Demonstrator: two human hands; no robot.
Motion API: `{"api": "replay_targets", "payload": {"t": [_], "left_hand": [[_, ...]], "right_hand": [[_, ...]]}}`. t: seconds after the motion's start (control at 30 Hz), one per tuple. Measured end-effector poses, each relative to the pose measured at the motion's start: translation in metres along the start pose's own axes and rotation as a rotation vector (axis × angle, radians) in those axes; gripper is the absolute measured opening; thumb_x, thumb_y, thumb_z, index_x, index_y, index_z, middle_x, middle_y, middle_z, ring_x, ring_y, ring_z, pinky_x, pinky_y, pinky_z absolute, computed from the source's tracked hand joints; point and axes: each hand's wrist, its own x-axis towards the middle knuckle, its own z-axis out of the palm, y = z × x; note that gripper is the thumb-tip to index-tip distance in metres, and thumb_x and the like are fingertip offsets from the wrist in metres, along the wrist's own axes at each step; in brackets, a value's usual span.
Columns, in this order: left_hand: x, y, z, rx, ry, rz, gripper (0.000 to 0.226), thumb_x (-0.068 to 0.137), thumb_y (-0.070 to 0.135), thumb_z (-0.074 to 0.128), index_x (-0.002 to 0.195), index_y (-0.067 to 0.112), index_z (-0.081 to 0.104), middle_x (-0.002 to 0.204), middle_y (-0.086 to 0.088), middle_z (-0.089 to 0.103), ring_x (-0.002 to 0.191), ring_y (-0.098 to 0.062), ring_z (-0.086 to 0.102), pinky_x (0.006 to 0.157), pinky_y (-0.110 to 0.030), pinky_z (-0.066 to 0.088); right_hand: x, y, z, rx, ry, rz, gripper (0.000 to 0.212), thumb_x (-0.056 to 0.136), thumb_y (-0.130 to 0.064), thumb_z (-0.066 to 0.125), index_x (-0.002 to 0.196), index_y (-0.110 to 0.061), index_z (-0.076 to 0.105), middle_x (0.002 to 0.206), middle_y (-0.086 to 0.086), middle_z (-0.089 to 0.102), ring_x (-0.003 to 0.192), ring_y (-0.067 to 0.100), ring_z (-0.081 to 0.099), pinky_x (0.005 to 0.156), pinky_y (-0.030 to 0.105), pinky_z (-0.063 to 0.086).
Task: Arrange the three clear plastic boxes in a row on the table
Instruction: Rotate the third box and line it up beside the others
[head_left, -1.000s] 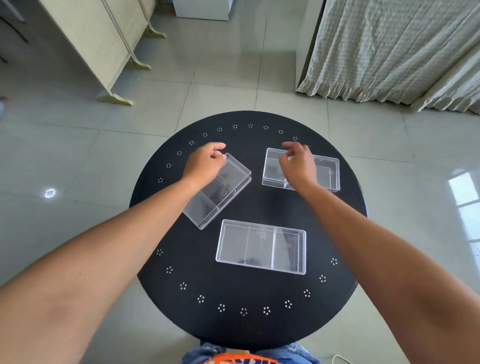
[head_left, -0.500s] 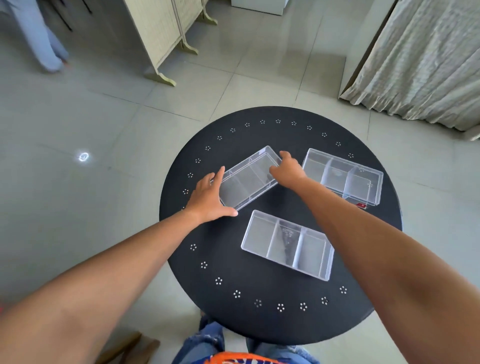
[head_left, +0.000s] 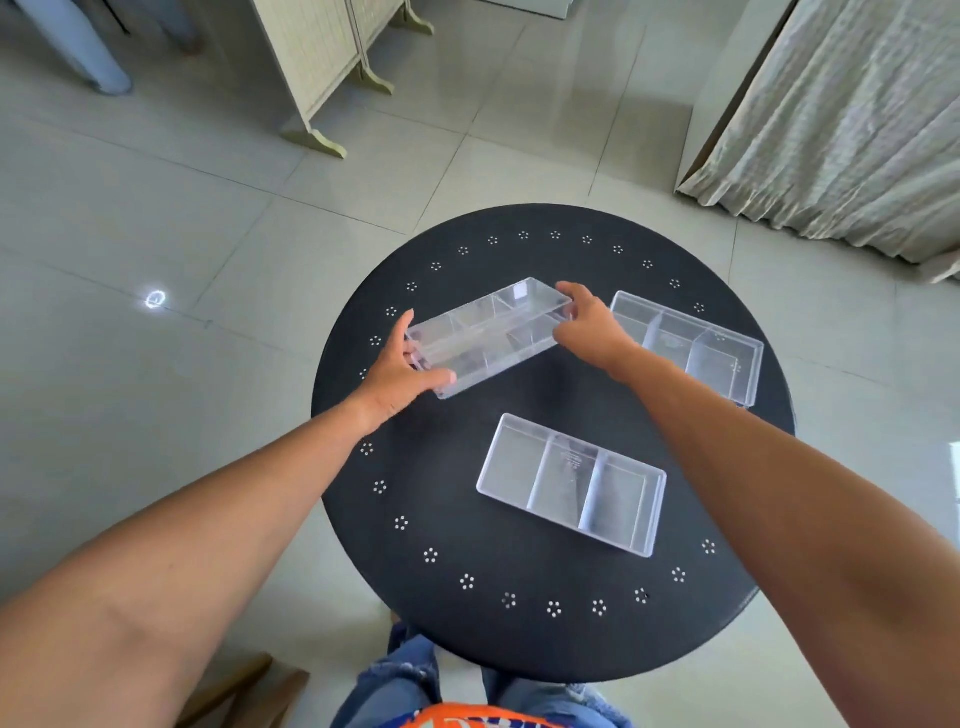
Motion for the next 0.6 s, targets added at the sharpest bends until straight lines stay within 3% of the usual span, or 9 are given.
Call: {"api": "replay_targets", "payload": {"t": [0.13,0.27,0.37,0.43,0.53,0.6], "left_hand": [[0.009,0.028,-0.015,-0.258,0.016,-0.079,0.101,0.051,0.046,0.077,0.144,0.030,0.040,0.134,-0.004,0.052,0.114,-0.017,0.057,0.106,-0.037,0.044],[0.012,0.047,-0.022,-0.297,-0.031,-0.144,0.069,0.046,0.056,0.071,0.109,0.030,0.061,0.113,-0.007,0.063,0.099,-0.025,0.060,0.102,-0.045,0.049],[0.018,0.049,-0.026,-0.261,-0.042,-0.234,0.071,0.058,0.057,0.071,0.120,0.025,0.057,0.128,-0.023,0.058,0.105,-0.033,0.063,0.092,-0.044,0.055],[0.021,0.050,-0.028,-0.237,-0.040,-0.274,0.069,0.072,0.063,0.063,0.129,0.025,0.054,0.136,-0.019,0.052,0.109,-0.037,0.062,0.089,-0.046,0.056],[0.020,0.054,-0.025,-0.201,-0.052,-0.285,0.068,0.087,0.072,0.044,0.141,0.032,0.046,0.136,-0.001,0.050,0.102,-0.034,0.063,0.092,-0.053,0.054],[0.018,0.057,-0.021,-0.157,-0.081,-0.310,0.077,0.086,0.077,0.036,0.145,0.029,0.041,0.132,0.000,0.048,0.107,-0.034,0.061,0.091,-0.053,0.054]], "right_hand": [[-0.003,0.002,-0.005,-0.093,-0.032,-0.098,0.074,0.085,-0.004,0.054,0.151,-0.028,0.032,0.127,0.012,0.041,0.120,0.032,0.048,0.106,0.045,0.045],[-0.007,0.003,0.001,-0.194,-0.036,-0.144,0.069,0.086,-0.005,0.059,0.148,-0.025,0.035,0.129,0.011,0.036,0.106,0.030,0.053,0.099,0.038,0.048],[-0.008,0.005,0.001,-0.208,-0.034,-0.136,0.066,0.086,-0.008,0.067,0.146,-0.021,0.042,0.141,0.015,0.036,0.098,0.028,0.056,0.096,0.033,0.048],[-0.008,0.008,-0.002,-0.193,-0.074,-0.132,0.067,0.086,-0.015,0.074,0.146,-0.022,0.045,0.142,0.015,0.044,0.108,0.028,0.057,0.098,0.033,0.046],[-0.011,0.012,-0.008,-0.097,-0.096,-0.118,0.063,0.089,-0.025,0.074,0.146,-0.019,0.049,0.125,0.010,0.057,0.110,0.023,0.055,0.102,0.033,0.042],[-0.014,0.017,-0.009,0.019,-0.079,-0.067,0.058,0.091,-0.029,0.072,0.144,-0.018,0.052,0.105,0.000,0.055,0.101,0.018,0.055,0.100,0.034,0.047]]}}
